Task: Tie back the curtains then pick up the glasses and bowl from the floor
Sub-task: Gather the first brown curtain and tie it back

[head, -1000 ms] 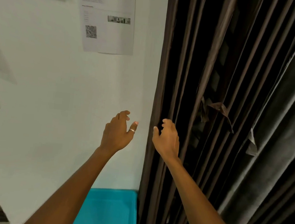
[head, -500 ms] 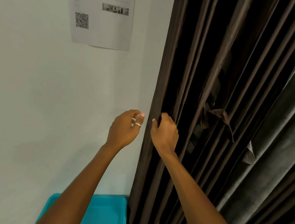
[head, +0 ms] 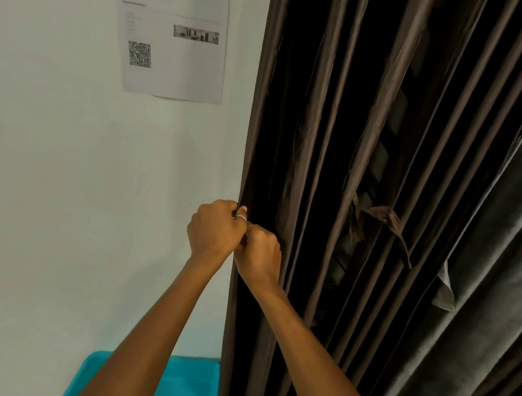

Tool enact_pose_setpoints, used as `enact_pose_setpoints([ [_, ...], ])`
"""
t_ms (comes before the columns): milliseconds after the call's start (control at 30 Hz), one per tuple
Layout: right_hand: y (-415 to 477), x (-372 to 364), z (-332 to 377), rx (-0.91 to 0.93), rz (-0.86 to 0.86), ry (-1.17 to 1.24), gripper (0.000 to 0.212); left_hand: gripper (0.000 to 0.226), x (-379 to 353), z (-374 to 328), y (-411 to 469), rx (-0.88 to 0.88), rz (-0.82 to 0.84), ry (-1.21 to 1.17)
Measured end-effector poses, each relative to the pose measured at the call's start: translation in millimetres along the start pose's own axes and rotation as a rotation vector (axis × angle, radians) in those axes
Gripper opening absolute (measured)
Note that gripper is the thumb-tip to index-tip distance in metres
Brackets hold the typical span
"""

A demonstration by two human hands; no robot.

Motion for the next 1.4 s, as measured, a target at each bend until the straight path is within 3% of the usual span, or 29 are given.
enact_pose_setpoints([
  [133, 3.1, 16.3, -8.5, 0.033, 0.011, 0.061, 0.013, 0.037, 1.3, 0.7, 1.1, -0.004, -0.005, -0.006],
  [233, -3.8, 59.9, -29.6, -0.1, -0.304, 0.008, 0.01, 0.05, 4.1, 1.0, 1.4, 0.0, -0.007, -0.009],
  [333, -8.9, 83.8, -51.0, -0.259, -0.473, -0.022, 0.046, 0.05, 5.5, 3.0, 0.9, -0.003, -0.009, -0.054],
  [400, 0.2, 82.8, -57.7, -0.266, -0.39, -0.061, 0.054, 0.051, 5.1, 3.5, 1.4, -0.009, -0.006, -0.066],
  [500, 14.7, 77.2, -80.4, -0.264, -0.229, -0.128, 0.023, 0.054, 12.6, 11.0, 4.5, -0.015, -0.022, -0.037],
  [633, 23.1, 99.7, -135.6, -0.448, -0.219, -0.129, 0.034, 0.048, 44.2, 37.8, 17.2, 0.037, -0.113, -0.027],
  [733, 25.2, 106.4, -142.8, -0.455, -0.233, -0.142, 0.041, 0.041, 48.5, 39.5, 19.2, 0.028, -0.11, -0.015],
  [867, 12.4, 99.4, -118.5, -0.361, -0.267, -0.151, 0.032, 0.047, 35.8, 31.3, 6.2, 0.025, -0.114, -0.037],
  [1100, -3.0, 73.6, -49.1, -0.083, -0.238, -0.153, 0.019, 0.057, -2.6, -12.3, -15.1, -0.102, 0.029, -0.07],
  [1400, -6.0, 51.5, -22.3, -0.038, -0.186, -0.075, 0.015, 0.051, -20.3, -20.2, -19.9, -0.128, 0.108, -0.165],
])
Point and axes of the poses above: each hand's wrist, its own y-axis towards the middle knuckle, its own x-axis out of the back of the hand, z = x × y, the point moved 9 cm from there along y, towards the middle knuckle, and after that the axes turned 14 degrees about -y, right-handed, at the moved point
